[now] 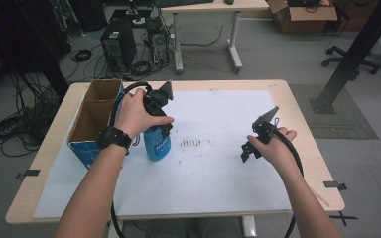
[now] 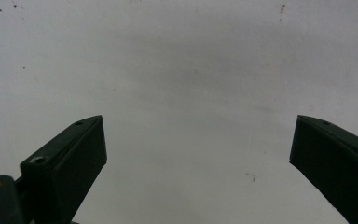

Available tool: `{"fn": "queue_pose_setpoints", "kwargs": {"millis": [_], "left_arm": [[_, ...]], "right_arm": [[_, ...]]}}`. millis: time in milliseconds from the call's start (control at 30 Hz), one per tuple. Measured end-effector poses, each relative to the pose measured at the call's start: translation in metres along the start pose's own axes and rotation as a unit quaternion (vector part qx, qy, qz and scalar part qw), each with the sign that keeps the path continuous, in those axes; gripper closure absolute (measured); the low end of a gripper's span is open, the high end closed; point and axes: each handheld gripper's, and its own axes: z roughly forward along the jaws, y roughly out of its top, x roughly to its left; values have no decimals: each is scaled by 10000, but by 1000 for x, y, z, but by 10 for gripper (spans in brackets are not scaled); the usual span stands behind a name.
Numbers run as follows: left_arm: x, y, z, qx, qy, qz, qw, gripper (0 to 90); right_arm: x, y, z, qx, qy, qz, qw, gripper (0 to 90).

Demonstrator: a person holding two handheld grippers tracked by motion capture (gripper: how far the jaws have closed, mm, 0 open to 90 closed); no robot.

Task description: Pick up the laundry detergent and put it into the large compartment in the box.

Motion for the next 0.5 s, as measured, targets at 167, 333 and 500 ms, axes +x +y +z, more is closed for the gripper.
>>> {"fn": "queue_pose_setpoints", "kwargs": {"millis": [167,333,500], "left_arm": [[1,-1,0,17,16,-6,10000,118],[1,-1,-1,25,41,6,10000,151],[1,-1,-1,39,54,25,10000,161]], "right_arm": [[0,0,1,16,11,-6,10000,38],[1,0,1,27,1,-23,10000,39],[2,0,1,26,2,-16,10000,39]]}}
